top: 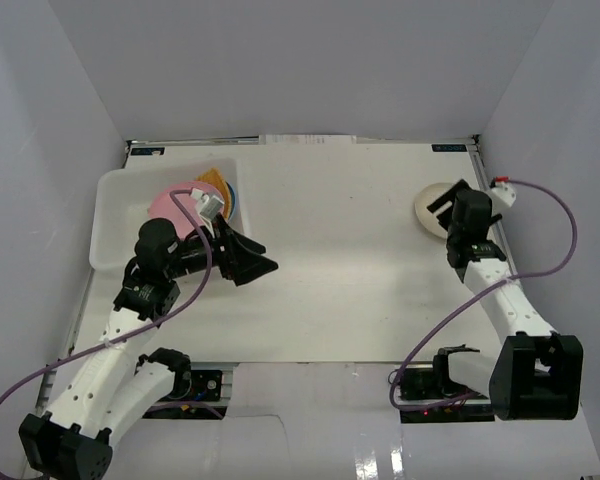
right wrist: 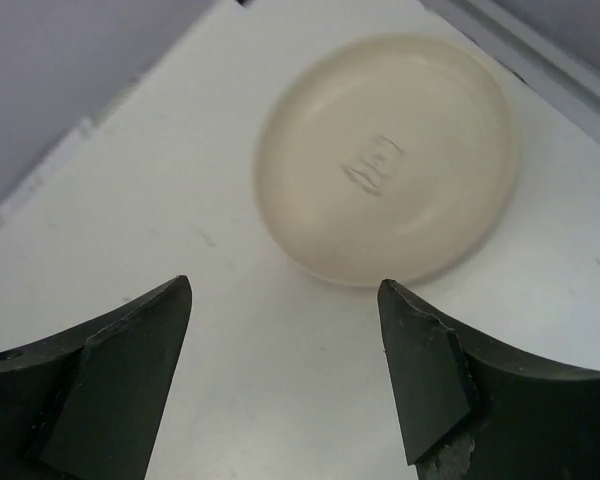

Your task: Place the plates into the plastic bin on the countertop

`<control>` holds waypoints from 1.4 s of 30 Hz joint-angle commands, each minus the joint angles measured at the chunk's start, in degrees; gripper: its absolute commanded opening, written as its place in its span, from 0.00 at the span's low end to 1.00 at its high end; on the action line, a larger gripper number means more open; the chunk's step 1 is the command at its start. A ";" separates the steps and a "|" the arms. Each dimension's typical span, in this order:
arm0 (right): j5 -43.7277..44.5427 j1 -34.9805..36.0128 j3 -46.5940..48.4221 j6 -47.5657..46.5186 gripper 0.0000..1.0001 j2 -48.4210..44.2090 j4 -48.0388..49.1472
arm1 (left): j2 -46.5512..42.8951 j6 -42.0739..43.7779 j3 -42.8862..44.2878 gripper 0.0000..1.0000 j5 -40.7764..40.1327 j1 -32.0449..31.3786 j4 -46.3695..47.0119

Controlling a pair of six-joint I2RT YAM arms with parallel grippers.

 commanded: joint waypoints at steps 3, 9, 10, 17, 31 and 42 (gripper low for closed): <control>0.36 -11.18 -10.31 11.02 0.82 -0.66 1.48 | -1.86 5.18 -3.59 0.98 4.51 -4.32 0.04; -0.96 -17.96 -4.61 11.47 0.81 12.35 2.18 | -4.85 8.44 -3.15 0.98 -0.77 -8.54 -5.07; -2.18 -18.67 -3.73 11.64 0.80 14.02 2.01 | -5.02 8.52 -3.06 0.98 -0.60 -8.63 -5.16; -8.95 -20.43 1.73 12.26 0.67 28.60 5.86 | -4.32 9.67 -2.53 0.98 -3.22 -9.60 -7.00; -16.87 1.21 6.10 3.67 0.08 15.96 17.57 | -9.41 8.10 1.50 0.98 -25.45 -9.60 -6.66; -22.93 29.91 44.15 -3.47 0.08 39.59 6.25 | -17.59 6.85 10.03 0.98 -49.63 -9.69 -6.73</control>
